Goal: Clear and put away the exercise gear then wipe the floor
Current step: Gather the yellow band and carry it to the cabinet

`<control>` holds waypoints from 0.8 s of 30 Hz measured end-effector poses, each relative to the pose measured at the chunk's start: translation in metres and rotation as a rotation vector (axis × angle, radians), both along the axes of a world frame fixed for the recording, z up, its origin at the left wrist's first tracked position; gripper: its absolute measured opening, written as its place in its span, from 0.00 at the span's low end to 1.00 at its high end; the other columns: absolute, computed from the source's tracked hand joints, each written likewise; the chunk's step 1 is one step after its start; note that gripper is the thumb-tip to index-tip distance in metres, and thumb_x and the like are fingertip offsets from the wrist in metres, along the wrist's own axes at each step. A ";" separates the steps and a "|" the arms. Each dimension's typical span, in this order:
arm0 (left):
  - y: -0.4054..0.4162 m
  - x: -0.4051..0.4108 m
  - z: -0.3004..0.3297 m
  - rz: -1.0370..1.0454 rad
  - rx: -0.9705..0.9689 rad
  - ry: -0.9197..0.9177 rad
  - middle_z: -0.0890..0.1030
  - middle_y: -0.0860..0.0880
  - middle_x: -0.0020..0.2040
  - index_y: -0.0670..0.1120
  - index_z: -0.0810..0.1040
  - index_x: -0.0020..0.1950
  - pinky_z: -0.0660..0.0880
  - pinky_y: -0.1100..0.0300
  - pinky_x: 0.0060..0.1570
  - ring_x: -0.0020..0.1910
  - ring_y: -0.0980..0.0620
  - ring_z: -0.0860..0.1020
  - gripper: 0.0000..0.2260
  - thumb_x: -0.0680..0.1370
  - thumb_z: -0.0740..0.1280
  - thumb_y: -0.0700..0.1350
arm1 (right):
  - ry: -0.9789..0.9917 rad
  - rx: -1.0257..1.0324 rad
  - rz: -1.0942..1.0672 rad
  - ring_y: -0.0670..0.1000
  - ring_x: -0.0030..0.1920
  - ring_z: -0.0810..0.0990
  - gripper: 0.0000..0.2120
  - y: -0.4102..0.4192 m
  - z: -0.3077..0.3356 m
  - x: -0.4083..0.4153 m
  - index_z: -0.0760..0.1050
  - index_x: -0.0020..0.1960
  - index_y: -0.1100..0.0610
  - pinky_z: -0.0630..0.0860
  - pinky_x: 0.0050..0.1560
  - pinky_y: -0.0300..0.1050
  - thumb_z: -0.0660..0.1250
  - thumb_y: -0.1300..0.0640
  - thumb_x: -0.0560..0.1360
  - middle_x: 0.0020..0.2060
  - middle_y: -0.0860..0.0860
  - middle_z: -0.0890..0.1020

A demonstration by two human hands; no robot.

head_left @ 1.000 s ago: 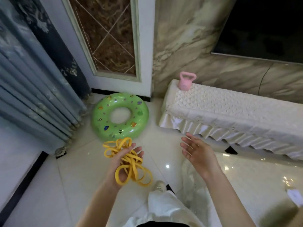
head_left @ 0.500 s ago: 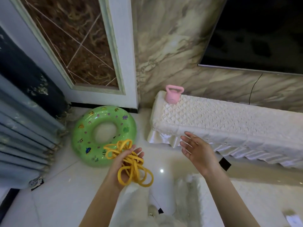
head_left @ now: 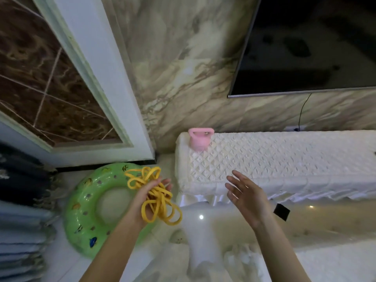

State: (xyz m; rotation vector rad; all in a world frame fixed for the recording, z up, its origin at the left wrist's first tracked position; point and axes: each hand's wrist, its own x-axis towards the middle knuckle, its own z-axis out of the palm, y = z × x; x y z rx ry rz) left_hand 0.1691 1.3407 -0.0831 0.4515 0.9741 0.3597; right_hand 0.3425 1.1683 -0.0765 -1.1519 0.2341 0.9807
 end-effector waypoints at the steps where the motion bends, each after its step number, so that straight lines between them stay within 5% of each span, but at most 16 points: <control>1: 0.008 0.012 -0.003 -0.036 -0.001 0.012 0.84 0.46 0.36 0.42 0.77 0.46 0.79 0.62 0.30 0.34 0.51 0.83 0.06 0.78 0.60 0.39 | 0.000 -0.004 -0.014 0.52 0.45 0.78 0.11 0.009 -0.001 0.009 0.76 0.52 0.57 0.72 0.48 0.43 0.55 0.61 0.79 0.46 0.54 0.80; 10: 0.062 0.108 -0.051 -0.150 -0.076 0.157 0.83 0.45 0.37 0.40 0.76 0.44 0.78 0.61 0.30 0.31 0.52 0.83 0.05 0.78 0.62 0.38 | -0.002 -0.025 -0.042 0.50 0.43 0.78 0.11 0.068 -0.013 0.091 0.75 0.53 0.56 0.71 0.47 0.42 0.55 0.61 0.79 0.45 0.52 0.80; 17: 0.090 0.176 -0.102 -0.178 -0.114 0.259 0.77 0.41 0.39 0.39 0.73 0.44 0.73 0.63 0.20 0.24 0.52 0.80 0.05 0.79 0.61 0.37 | -0.007 -0.044 0.034 0.50 0.43 0.79 0.11 0.101 -0.042 0.154 0.75 0.56 0.57 0.73 0.47 0.42 0.56 0.61 0.79 0.44 0.52 0.81; 24: 0.114 0.232 -0.194 -0.153 -0.020 0.412 0.78 0.48 0.24 0.41 0.74 0.41 0.76 0.62 0.23 0.25 0.53 0.80 0.05 0.75 0.64 0.33 | -0.002 -0.101 0.146 0.52 0.43 0.80 0.11 0.132 -0.105 0.211 0.75 0.56 0.56 0.73 0.48 0.44 0.57 0.62 0.78 0.44 0.53 0.82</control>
